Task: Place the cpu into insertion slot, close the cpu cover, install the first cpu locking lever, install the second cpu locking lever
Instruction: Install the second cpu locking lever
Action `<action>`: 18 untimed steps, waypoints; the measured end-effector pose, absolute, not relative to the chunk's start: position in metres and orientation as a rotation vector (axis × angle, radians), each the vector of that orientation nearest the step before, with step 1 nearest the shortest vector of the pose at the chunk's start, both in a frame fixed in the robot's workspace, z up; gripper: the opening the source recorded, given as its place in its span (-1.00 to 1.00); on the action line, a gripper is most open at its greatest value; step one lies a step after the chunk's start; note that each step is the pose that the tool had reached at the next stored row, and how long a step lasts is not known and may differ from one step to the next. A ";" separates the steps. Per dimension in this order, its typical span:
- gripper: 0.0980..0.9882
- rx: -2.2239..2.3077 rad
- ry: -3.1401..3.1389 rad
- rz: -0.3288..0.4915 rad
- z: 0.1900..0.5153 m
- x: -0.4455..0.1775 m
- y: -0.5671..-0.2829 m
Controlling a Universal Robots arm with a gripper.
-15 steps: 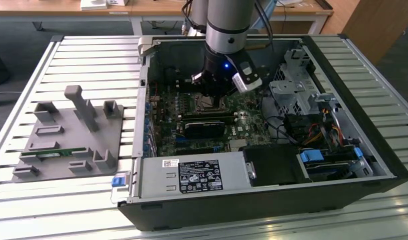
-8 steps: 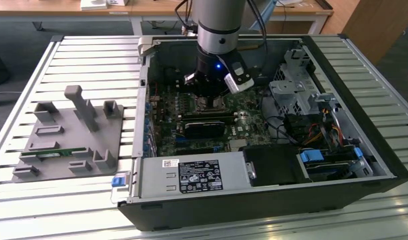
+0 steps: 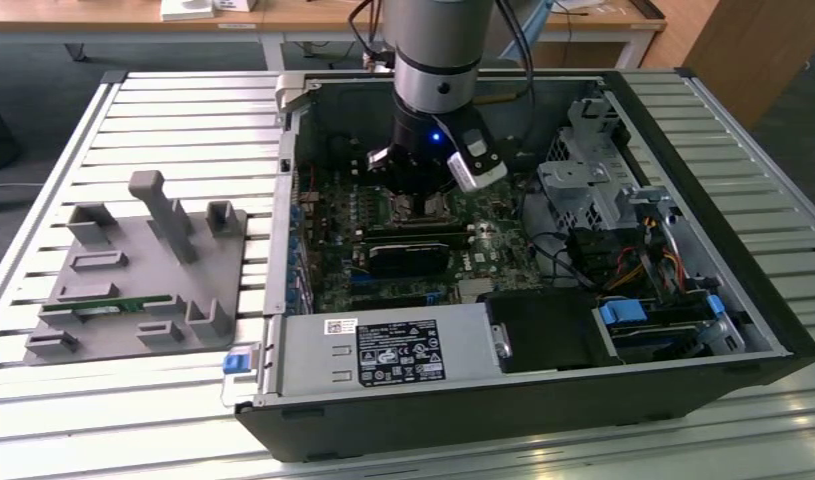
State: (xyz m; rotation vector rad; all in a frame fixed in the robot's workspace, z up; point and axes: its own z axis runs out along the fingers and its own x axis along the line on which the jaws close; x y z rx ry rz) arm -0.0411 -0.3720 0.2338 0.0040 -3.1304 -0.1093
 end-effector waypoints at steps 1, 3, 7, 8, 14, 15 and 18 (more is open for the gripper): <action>-0.98 0.004 -3.130 -0.113 0.234 -0.042 -0.373; -0.98 0.004 -3.130 -0.113 0.234 -0.044 -0.375; -0.98 0.004 -3.130 -0.114 0.233 -0.053 -0.378; -0.98 0.004 -3.130 -0.115 0.233 -0.056 -0.379; -0.98 0.004 -3.130 -0.124 0.225 -0.058 -0.380; -0.98 0.004 -3.130 -0.127 0.224 -0.058 -0.380; -0.98 0.004 -3.128 -0.155 0.221 -0.059 -0.381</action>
